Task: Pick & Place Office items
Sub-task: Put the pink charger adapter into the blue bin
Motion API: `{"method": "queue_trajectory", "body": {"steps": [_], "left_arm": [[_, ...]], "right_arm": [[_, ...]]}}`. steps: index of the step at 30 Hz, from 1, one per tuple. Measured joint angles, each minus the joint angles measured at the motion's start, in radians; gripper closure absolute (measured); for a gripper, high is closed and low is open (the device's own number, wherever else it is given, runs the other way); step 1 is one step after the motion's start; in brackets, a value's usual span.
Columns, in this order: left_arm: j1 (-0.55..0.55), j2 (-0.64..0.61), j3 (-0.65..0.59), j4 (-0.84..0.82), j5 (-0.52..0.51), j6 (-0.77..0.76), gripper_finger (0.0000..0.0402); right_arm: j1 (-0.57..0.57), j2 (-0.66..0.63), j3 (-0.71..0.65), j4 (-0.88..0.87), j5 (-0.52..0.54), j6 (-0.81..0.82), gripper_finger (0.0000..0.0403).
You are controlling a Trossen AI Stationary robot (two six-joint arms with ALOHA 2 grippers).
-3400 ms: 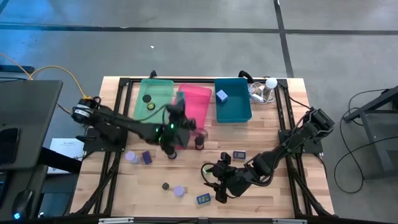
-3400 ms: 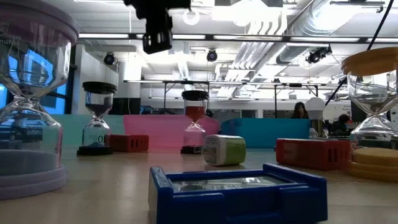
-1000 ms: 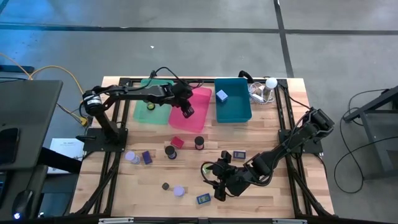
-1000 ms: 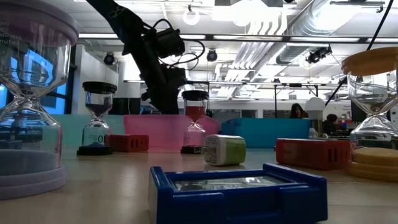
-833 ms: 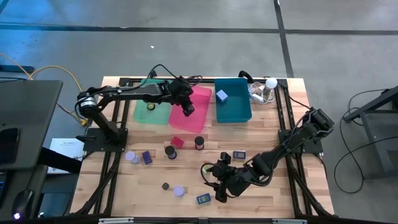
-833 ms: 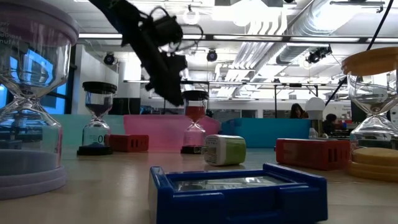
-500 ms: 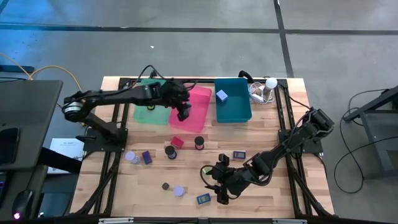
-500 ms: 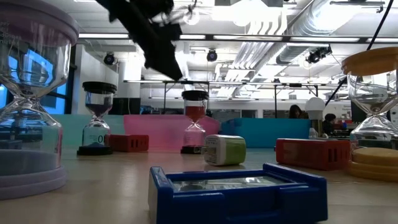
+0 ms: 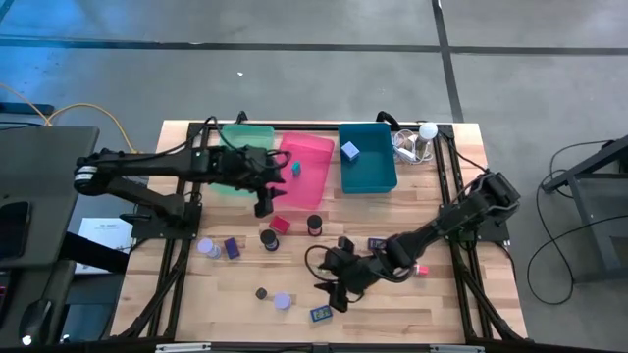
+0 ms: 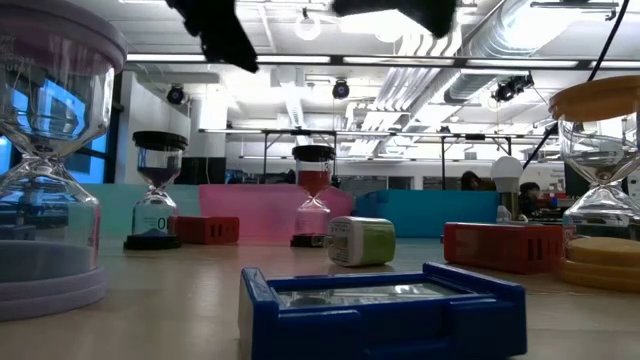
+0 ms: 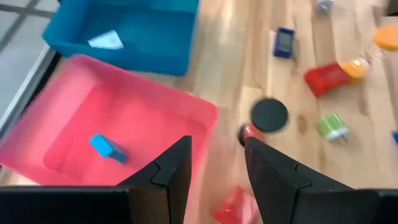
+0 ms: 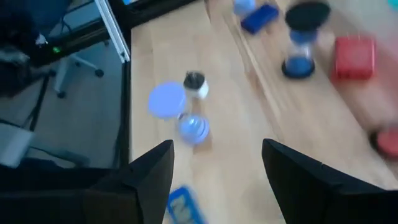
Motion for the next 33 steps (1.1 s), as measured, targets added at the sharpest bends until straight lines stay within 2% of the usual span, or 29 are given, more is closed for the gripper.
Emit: {"method": "queue_trajectory", "body": {"steps": [4,8,10,15,18,22,25,27,33], "left_arm": [[-0.043,-0.014,0.0,-0.046,0.0,-0.031,0.0258],[-0.076,-0.015,0.0,-0.079,0.0,-0.035,0.0258],[-0.088,-0.015,0.0,-0.092,0.0,-0.035,0.0258],[-0.114,-0.02,0.0,-0.127,0.001,-0.061,0.0258],[-0.132,-0.025,0.0,-0.147,0.0,-0.078,0.0258],[-0.165,-0.038,0.0,-0.173,0.001,-0.101,0.0258],[-0.194,-0.049,0.0,-0.19,0.003,-0.123,0.0258],[-0.216,-0.061,0.0,-0.202,0.007,-0.141,0.0258],[-0.291,-0.083,0.0,-0.208,0.009,-0.197,0.0258]], "right_arm": [[0.002,0.05,0.0,0.276,-0.008,-0.258,0.0178],[-0.003,0.069,0.0,0.442,-0.013,-0.44,0.0182],[-0.02,0.073,-0.001,0.451,-0.005,-0.456,0.0183],[-0.078,0.08,-0.001,0.457,-0.099,-0.405,0.0183],[-0.078,0.08,-0.001,0.525,-0.148,-0.48,0.0183],[-0.036,0.054,-0.001,0.571,-0.151,-0.659,0.0183],[0.01,0.005,0.0,0.57,-0.101,-0.786,0.0183],[0.053,-0.033,0.0,0.535,-0.027,-0.841,0.0183],[0.193,-0.116,0.001,0.341,0.284,-0.839,0.0183]]}}
